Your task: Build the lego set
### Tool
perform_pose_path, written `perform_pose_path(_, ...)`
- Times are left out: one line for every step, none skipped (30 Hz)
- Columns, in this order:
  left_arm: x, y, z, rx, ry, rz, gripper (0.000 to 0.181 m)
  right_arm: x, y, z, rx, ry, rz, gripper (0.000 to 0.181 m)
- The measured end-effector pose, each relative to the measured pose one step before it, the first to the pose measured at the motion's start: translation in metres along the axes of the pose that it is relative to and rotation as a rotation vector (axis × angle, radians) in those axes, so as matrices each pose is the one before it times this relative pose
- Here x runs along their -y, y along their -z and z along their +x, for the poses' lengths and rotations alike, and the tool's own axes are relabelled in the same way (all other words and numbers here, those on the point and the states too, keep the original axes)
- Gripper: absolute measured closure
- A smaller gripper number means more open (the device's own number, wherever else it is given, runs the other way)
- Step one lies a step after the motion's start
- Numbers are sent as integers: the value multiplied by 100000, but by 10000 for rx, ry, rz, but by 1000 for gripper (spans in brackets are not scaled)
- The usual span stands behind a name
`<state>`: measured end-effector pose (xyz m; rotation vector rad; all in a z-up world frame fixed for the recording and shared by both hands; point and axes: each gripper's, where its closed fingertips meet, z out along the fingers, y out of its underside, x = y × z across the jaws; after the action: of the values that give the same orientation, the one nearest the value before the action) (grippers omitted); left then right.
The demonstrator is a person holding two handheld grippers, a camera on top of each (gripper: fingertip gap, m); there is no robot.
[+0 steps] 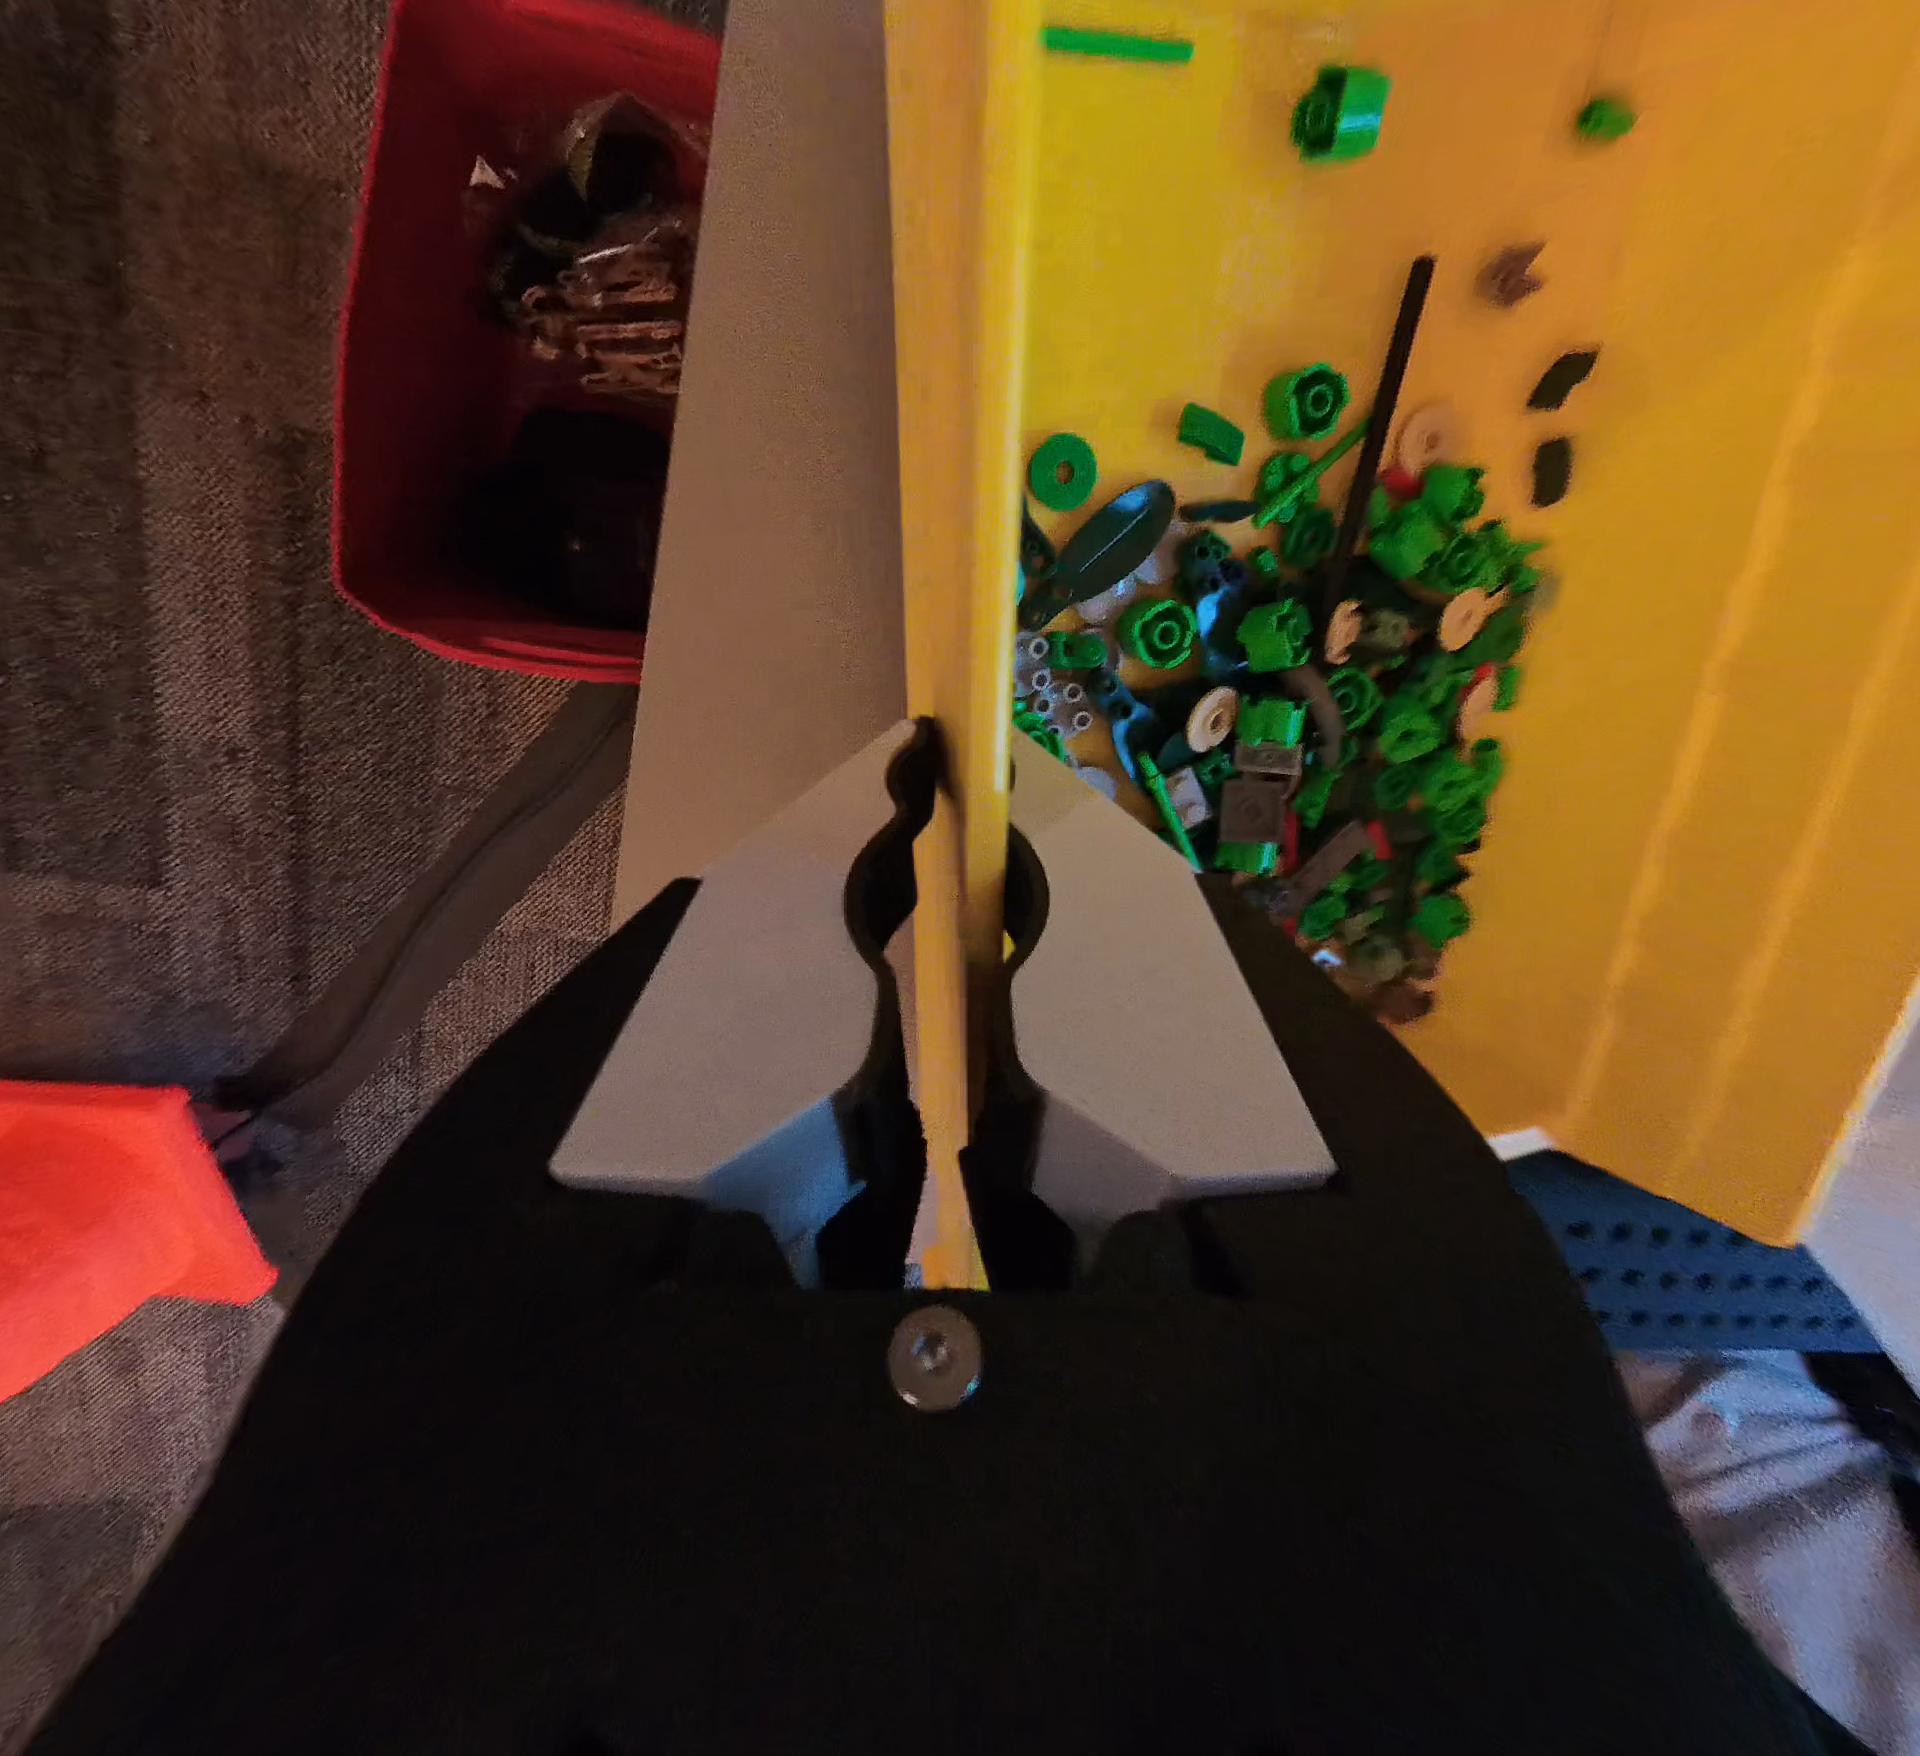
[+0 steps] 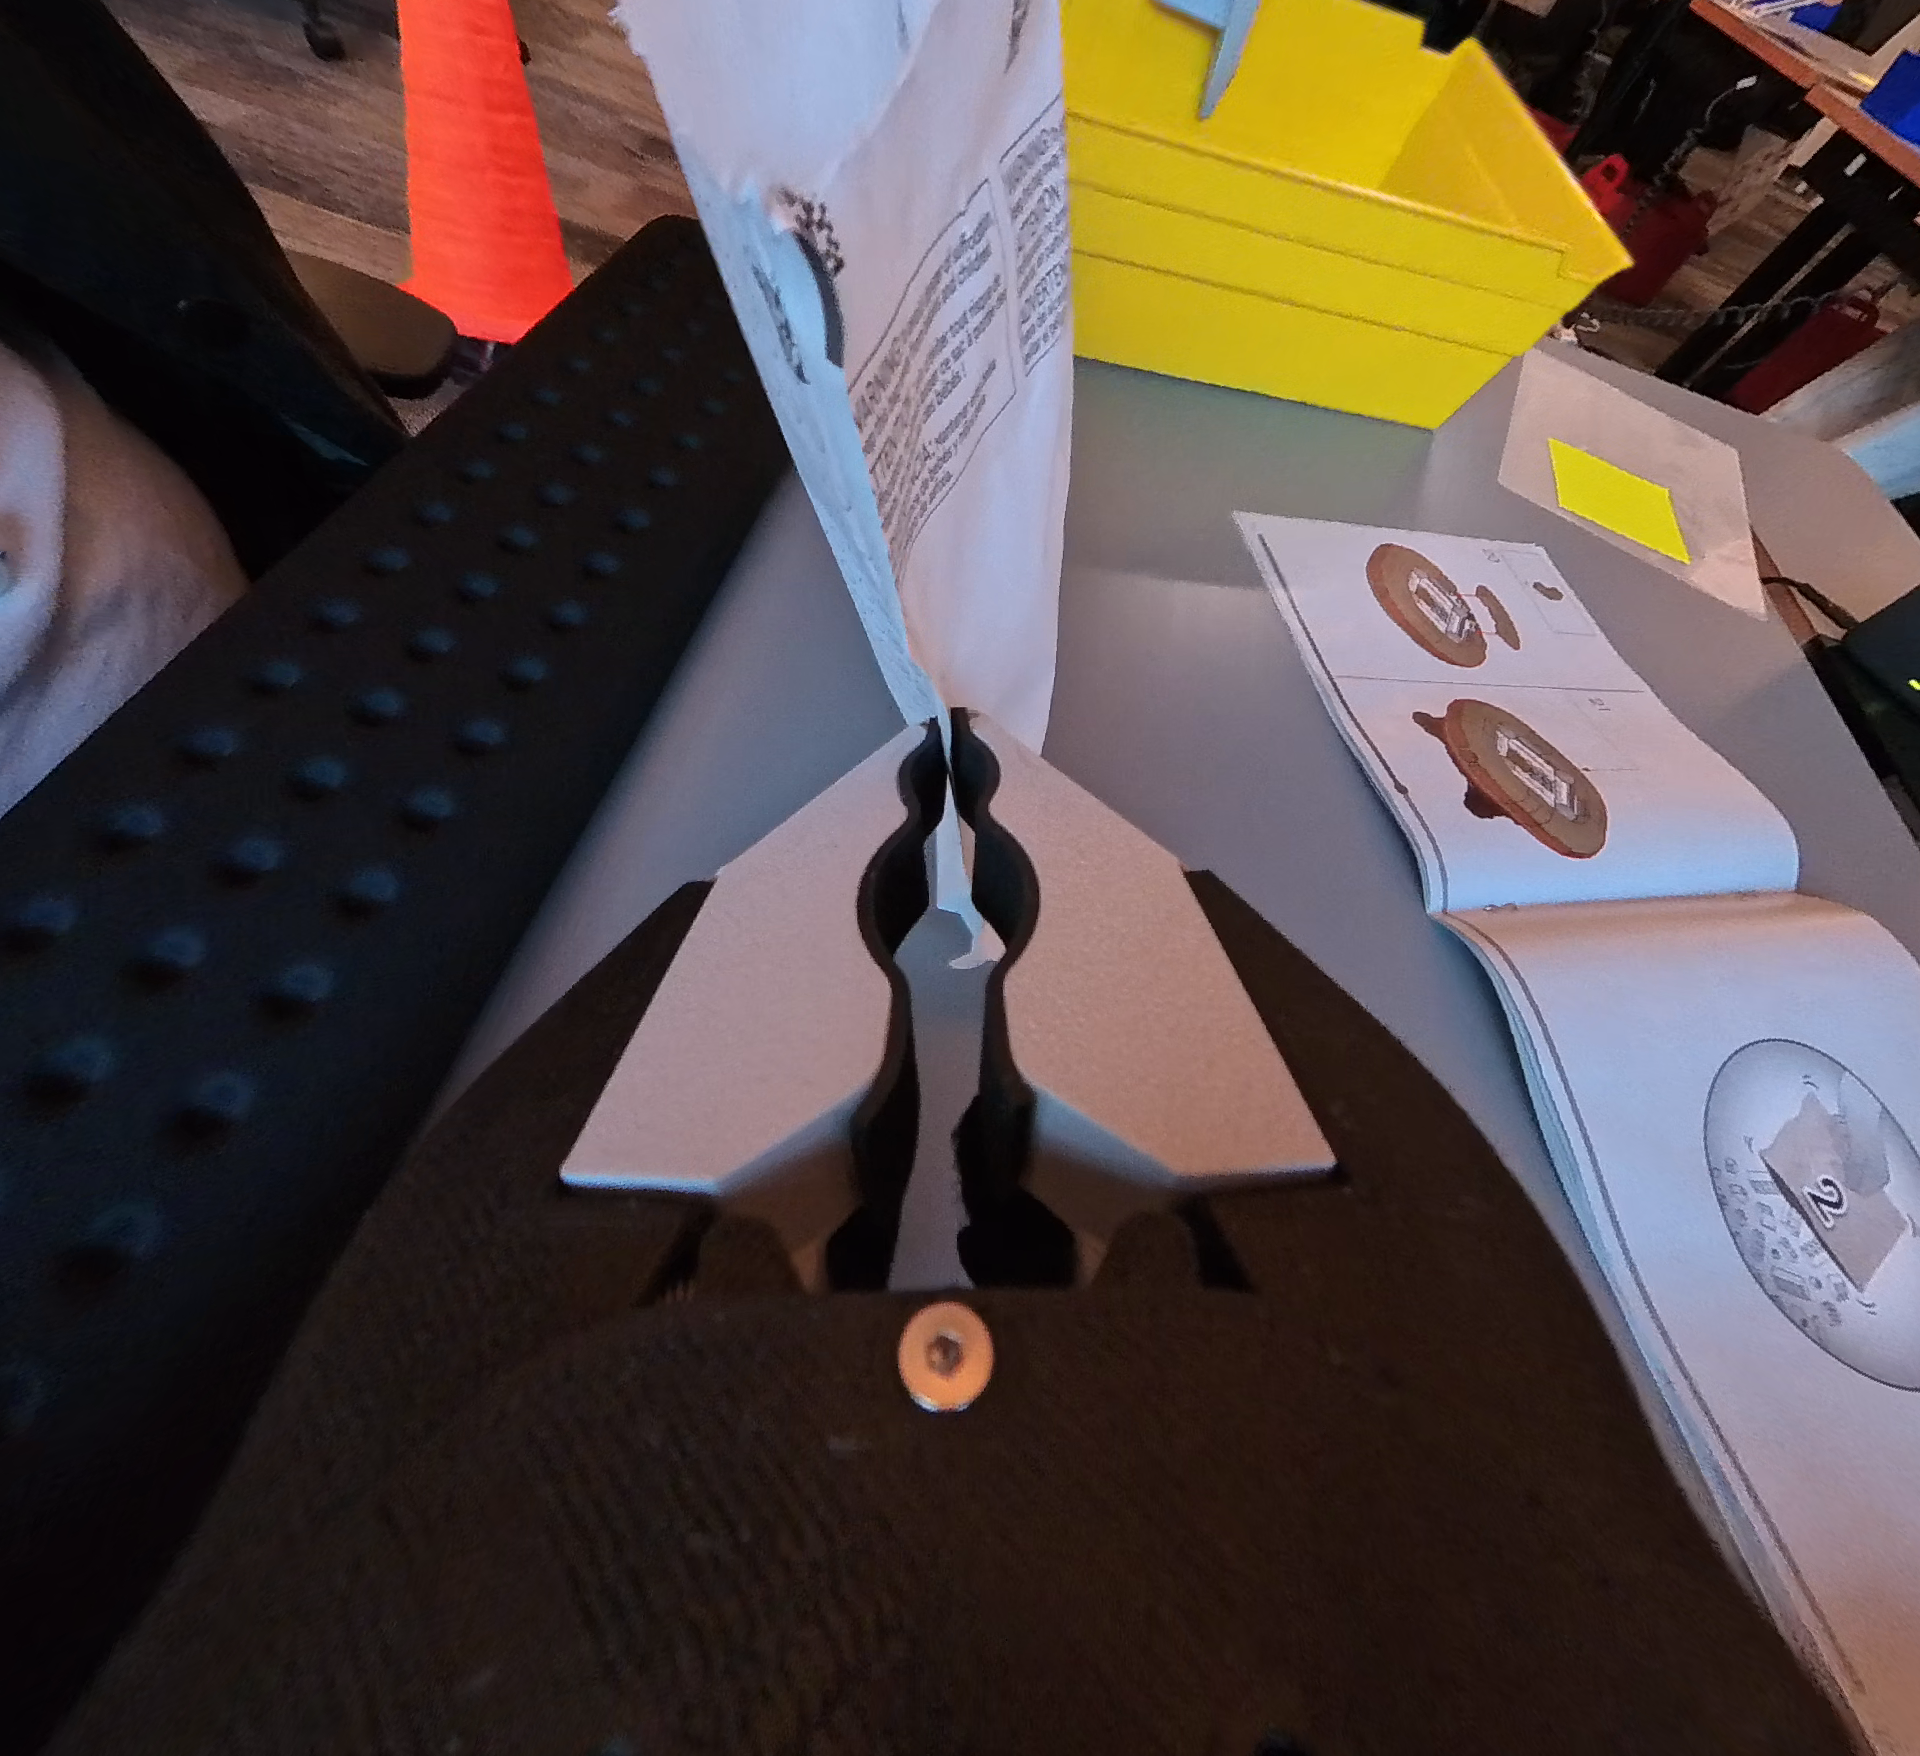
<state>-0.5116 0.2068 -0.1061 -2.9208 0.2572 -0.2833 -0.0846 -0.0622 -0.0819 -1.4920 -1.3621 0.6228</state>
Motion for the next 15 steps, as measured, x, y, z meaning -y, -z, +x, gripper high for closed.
perform_pose_path(124,573,169,194,-156,-19,176,-35,-5,70,20,-112,38,181)
perform_pose_path(121,585,-56,470,-264,-43,176,-25,-12,83,10,-131,45,181)
perform_pose_path(223,658,10,411,-188,-5,176,-30,-12,104,0,-134,41,181)
perform_pose_path(256,701,188,284,-187,28,176,-23,-8,45,31,-113,29,181)
perform_pose_path(297,704,279,190,-166,73,176,-4,18,25,29,-83,26,181)
perform_pose_path(264,656,234,211,-160,71,176,-11,26,48,2,-61,16,181)
perform_pose_path(325,699,281,153,-152,120,176,7,32,28,16,-67,25,181)
perform_pose_path(341,716,329,91,-142,143,176,37,29,44,9,-80,42,181)
perform_pose_path(345,728,390,45,-110,190,176,39,38,67,-1,-100,40,181)
perform_pose_path(399,759,453,-4,-110,232,176,46,43,63,10,-118,50,181)
perform_pose_path(421,841,518,-27,-129,250,176,84,33,51,26,-141,81,181)
perform_pose_path(513,959,525,-37,-126,282,176,135,45,35,46,-153,109,181)
perform_pose_path(617,1103,520,-9,-90,338,176,157,60,47,42,-153,120,181)
perform_pose_path(779,1212,538,5,-90,407,176,166,82,62,29,-121,119,181)
perform_pose_path(952,1326,643,-21,-118,482,176,143,91,30,25,-80,93,181)
